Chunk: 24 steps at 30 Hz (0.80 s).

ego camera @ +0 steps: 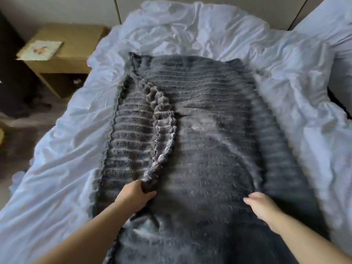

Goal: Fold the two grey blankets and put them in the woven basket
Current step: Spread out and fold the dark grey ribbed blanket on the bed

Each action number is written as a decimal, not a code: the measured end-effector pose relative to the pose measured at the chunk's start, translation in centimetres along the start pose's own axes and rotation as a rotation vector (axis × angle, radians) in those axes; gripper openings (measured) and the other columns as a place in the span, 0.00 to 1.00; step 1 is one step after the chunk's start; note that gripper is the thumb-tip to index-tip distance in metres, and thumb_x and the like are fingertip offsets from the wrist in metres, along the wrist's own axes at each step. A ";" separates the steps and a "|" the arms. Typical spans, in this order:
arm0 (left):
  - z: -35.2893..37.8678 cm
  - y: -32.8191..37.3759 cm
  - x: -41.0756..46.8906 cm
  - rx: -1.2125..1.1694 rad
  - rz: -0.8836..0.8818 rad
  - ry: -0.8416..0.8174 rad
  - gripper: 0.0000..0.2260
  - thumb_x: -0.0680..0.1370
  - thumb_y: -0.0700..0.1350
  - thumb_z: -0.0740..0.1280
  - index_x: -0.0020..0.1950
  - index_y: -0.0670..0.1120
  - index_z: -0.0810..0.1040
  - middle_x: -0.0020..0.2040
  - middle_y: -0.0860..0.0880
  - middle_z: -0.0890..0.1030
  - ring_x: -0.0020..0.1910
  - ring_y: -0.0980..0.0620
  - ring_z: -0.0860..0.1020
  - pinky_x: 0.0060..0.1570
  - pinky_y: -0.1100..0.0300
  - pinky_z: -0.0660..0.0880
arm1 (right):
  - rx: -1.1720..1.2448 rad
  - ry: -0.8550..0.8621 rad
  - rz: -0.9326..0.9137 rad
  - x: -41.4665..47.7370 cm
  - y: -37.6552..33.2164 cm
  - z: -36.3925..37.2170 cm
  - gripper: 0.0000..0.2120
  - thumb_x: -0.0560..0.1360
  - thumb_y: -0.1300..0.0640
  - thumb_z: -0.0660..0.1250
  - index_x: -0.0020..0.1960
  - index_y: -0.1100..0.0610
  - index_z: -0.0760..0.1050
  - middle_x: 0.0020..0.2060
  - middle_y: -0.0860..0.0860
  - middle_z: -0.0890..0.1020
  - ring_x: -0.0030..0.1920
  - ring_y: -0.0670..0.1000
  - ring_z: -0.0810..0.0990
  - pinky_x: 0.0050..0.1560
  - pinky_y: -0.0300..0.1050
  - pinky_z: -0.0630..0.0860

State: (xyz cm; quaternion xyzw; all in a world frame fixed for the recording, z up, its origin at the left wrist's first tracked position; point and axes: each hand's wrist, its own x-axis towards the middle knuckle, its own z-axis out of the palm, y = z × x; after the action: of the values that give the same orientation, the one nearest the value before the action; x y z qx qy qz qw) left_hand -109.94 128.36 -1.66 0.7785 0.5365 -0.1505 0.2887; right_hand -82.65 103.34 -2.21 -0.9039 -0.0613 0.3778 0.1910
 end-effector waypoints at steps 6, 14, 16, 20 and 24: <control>-1.5 -7.8 -1.9 -0.581 -0.546 0.439 0.10 0.76 0.43 0.65 0.44 0.36 0.78 0.38 0.35 0.80 0.39 0.37 0.80 0.42 0.50 0.78 | -0.105 0.047 -0.093 -2.4 0.2 1.8 0.12 0.76 0.55 0.65 0.58 0.55 0.76 0.49 0.52 0.81 0.47 0.54 0.79 0.45 0.43 0.71; 0.8 -10.3 -6.7 -0.626 -0.488 0.390 0.23 0.76 0.60 0.65 0.42 0.38 0.71 0.33 0.41 0.75 0.35 0.41 0.76 0.37 0.53 0.71 | -0.271 0.271 0.006 -4.5 5.5 -1.0 0.17 0.73 0.57 0.68 0.59 0.64 0.75 0.54 0.62 0.80 0.51 0.60 0.80 0.48 0.47 0.76; 1.3 -10.0 -8.5 -0.706 -0.385 0.307 0.26 0.74 0.61 0.66 0.54 0.38 0.73 0.39 0.42 0.78 0.38 0.43 0.77 0.40 0.53 0.72 | -0.250 0.402 0.181 -5.5 8.6 -2.3 0.22 0.71 0.54 0.71 0.60 0.66 0.75 0.56 0.67 0.77 0.58 0.66 0.76 0.56 0.55 0.75; 2.8 -10.6 -12.9 -0.807 -0.291 -0.132 0.30 0.67 0.62 0.74 0.56 0.42 0.75 0.44 0.41 0.81 0.40 0.46 0.79 0.41 0.56 0.76 | 0.053 0.329 0.467 -8.6 15.7 -3.8 0.34 0.69 0.50 0.75 0.62 0.73 0.70 0.58 0.70 0.74 0.61 0.68 0.73 0.59 0.57 0.70; 5.8 -12.2 -17.1 -0.239 -0.190 -0.294 0.11 0.71 0.47 0.76 0.45 0.42 0.78 0.41 0.46 0.79 0.40 0.53 0.75 0.42 0.61 0.73 | 0.448 -0.077 0.270 -11.8 19.5 -2.9 0.14 0.75 0.60 0.70 0.59 0.60 0.74 0.54 0.55 0.79 0.61 0.56 0.75 0.68 0.50 0.66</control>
State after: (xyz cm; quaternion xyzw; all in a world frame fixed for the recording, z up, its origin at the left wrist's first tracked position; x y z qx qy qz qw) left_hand -127.22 115.16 -0.47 0.6544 0.5736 -0.2243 0.4387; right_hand -89.60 81.55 -0.15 -0.8242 0.1375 0.4380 0.3317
